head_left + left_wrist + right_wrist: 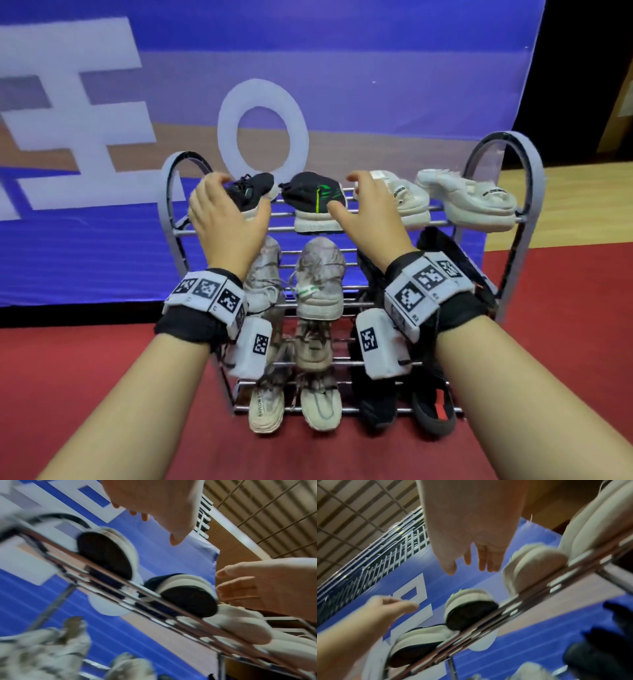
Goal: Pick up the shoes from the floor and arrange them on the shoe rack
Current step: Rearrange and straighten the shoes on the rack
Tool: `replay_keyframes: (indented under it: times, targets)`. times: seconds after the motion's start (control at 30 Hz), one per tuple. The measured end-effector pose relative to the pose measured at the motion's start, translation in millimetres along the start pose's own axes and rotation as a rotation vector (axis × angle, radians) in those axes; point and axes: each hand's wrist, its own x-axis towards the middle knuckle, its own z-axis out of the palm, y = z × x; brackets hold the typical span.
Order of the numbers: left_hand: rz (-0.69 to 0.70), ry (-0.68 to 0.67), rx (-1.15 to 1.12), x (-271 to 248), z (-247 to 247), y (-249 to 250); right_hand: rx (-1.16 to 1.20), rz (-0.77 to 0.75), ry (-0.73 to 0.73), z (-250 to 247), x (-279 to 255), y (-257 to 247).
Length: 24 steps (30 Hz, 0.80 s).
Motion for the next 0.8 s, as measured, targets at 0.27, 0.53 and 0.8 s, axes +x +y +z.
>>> replay_keyframes:
  times: [0.27, 0.53, 0.8]
  targets:
    - [-0.292, -0.367, -0.324, 5, -12, -56, -0.064, 0.166, -0.016, 53, -1, -1]
    - [-0.268, -0.337, -0.350, 10, -6, -54, -0.028, 0.094, 0.055, 64, -3, -3]
    - [-0.256, -0.321, -0.381, 8, 2, -61, 0.017, 0.074, 0.081, 71, -2, 2]
